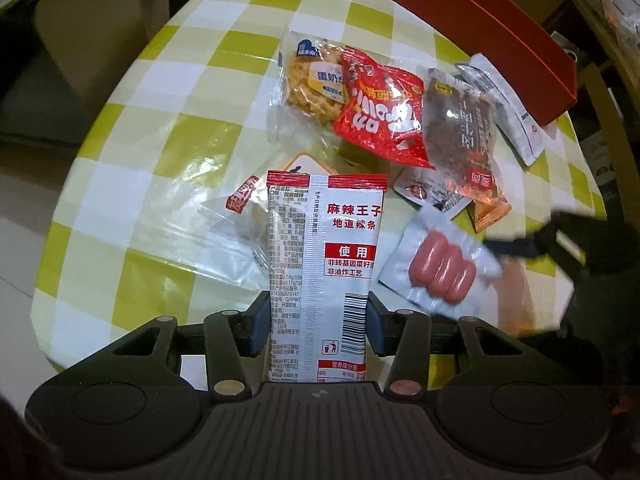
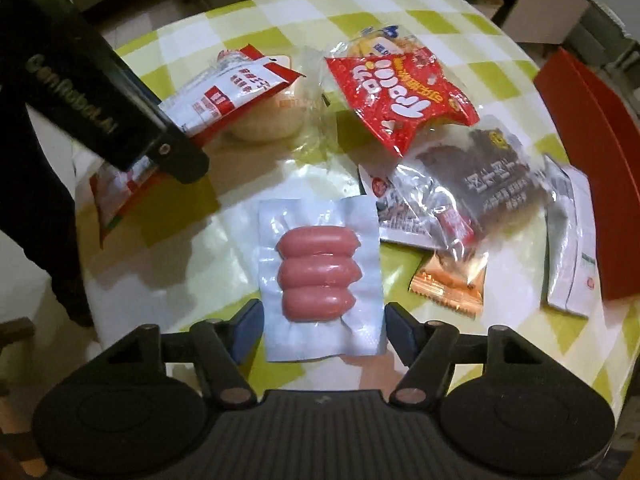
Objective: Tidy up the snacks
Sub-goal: 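Lift both held packets and carry them over the red box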
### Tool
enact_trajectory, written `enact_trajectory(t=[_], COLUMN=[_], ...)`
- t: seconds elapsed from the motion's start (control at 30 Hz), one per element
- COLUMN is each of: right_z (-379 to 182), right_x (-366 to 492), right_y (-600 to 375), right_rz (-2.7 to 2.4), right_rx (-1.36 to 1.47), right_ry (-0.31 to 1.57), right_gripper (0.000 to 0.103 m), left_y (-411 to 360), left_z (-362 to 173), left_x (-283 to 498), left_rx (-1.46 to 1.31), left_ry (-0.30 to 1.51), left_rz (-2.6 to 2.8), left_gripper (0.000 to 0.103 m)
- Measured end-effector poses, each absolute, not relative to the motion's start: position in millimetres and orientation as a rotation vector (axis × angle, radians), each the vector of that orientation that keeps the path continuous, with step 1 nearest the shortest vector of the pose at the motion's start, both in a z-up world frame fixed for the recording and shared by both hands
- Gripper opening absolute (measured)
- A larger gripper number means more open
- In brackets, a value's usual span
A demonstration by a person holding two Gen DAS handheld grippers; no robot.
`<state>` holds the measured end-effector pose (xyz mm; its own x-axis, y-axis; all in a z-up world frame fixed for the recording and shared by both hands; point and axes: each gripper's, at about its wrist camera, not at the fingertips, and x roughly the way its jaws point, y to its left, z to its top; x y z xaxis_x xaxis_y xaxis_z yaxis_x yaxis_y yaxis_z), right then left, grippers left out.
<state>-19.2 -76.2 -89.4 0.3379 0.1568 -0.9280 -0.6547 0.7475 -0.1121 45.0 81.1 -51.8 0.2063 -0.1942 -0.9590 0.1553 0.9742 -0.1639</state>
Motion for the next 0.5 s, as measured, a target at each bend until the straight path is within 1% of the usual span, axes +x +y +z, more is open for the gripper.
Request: enact_trajectory(t=[0.17,0.23,0.33,0.5], right_z=[-79.8,-76.9,-92.4,-94.3], right_x=[-14.0,-2.0,9.8,1.2], right_y=[-58.9,-52.3,-45.0,-72.4], right_rz=[0.587,0.602,0.549,0.494], right_rx=[-0.624,-0.579,-0.561,-0.395], right_ry=[1.055,1.064,1.114,1.187], right_gripper=[0.078,0.078,0.079,0.078], left_y=[76.3,75.6,77.5,80.1], left_z=[-51.2,-51.9,-52.8,-57.1], left_x=[42.9,43.7,46.4,48.1], left_rx=[-0.012,-0.012,-0.015,-0.007], left_ry=[1.341,1.345,1.348,1.364], left_rz=[-0.245,-0.242,-0.235,-0.232], left_gripper=[0.056,0.056,0.056,0.056])
